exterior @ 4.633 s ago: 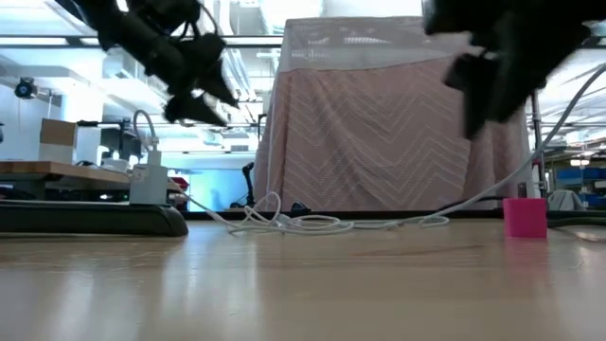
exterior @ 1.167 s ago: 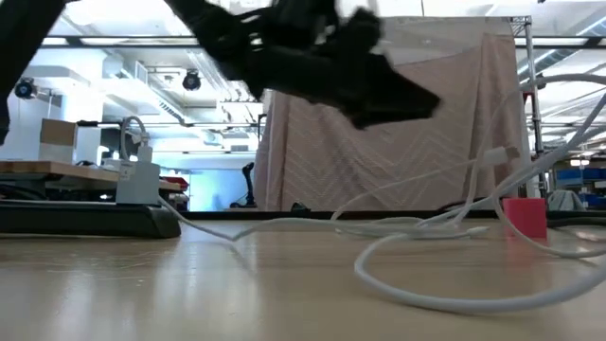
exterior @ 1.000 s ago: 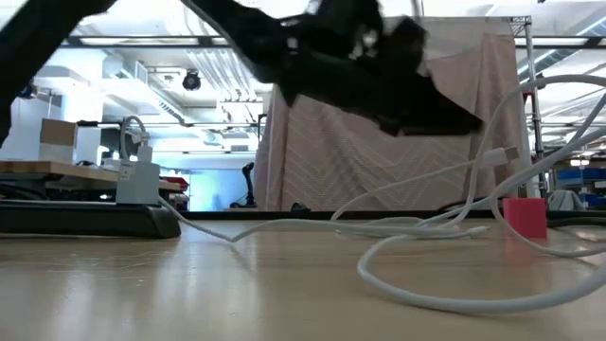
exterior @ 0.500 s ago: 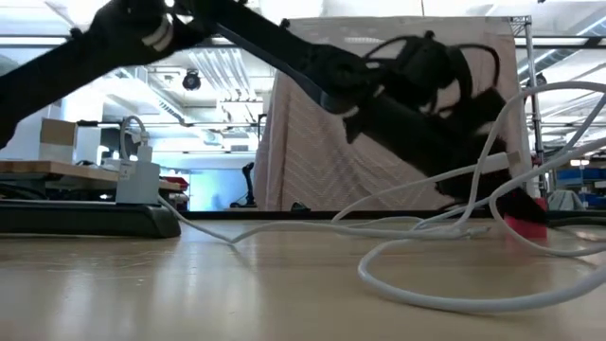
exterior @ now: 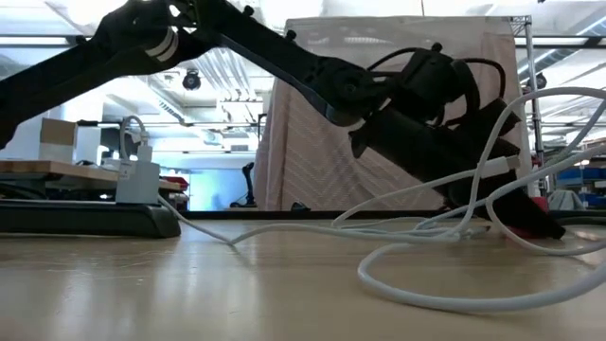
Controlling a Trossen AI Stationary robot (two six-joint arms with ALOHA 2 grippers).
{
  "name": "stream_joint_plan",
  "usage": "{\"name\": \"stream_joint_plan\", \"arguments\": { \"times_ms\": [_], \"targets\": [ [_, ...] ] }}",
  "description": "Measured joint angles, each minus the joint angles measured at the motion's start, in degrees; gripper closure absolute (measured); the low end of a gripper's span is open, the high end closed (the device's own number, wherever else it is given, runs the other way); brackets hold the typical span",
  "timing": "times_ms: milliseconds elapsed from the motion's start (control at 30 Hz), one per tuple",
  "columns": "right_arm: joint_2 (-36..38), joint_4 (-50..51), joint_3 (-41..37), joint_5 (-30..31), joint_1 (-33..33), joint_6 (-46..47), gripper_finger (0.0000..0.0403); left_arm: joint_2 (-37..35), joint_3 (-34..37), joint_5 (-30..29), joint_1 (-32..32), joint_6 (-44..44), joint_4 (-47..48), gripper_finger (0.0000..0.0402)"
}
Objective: Plug in charger cables
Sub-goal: Insert the charger cable into the pink charger adapter
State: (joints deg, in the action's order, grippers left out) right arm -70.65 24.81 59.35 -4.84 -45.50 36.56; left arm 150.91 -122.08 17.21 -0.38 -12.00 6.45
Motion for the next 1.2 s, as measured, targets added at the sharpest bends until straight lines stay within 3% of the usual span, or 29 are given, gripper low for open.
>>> {"name": "stream_joint_plan", "arguments": {
  "times_ms": [167,300,400,500,600,733,933,1067,1200],
  "targets": [
    [0.05,-0.14,0.01,0.5,0.08,0.72,0.0403,-3.34,0.58,0.24,-0.51,0.18,6.08,0.0271],
    [0.49,3.22,2.0,0.53,0.26,3.92,0.0403,-10.73,2.12,0.32,-1.2,-3.6,14.82,0.0271],
    [0.55,5.62,3.47,0.81,0.26,2.18,0.0403,-19.78,6.95,0.33,-1.93,-4.4,14.54,0.0271],
    [0.5,6.86,4.19,4.27,0.27,-2.85,0.0403,-29.39,16.46,0.39,-2.83,-3.16,9.36,0.0271],
    [0.5,8.64,4.09,11.98,0.5,-8.64,0.0403,-39.15,29.84,1.47,-3.71,0.69,-2.18,0.0271],
    [0.31,9.42,4.02,27.86,2.15,-14.61,0.0403,-51.08,48.65,1.67,-4.69,12.46,-34.01,0.0271],
    [0.15,-0.82,3.78,50.19,5.91,-30.45,0.0402,-55.25,70.15,-6.58,-5.53,28.92,-75.39,0.0271],
    [-2.44,-15.27,3.48,53.05,8.8,-47.7,0.0402,-55.45,77.1,-16.88,-6.05,38.96,-90.39,0.0271],
    [-7.36,-23.36,4.4,55.49,11.85,-59.95,0.0402,-55.18,81.36,-19.86,-6.16,43.42,-96.27,0.0271]
  ]
}}
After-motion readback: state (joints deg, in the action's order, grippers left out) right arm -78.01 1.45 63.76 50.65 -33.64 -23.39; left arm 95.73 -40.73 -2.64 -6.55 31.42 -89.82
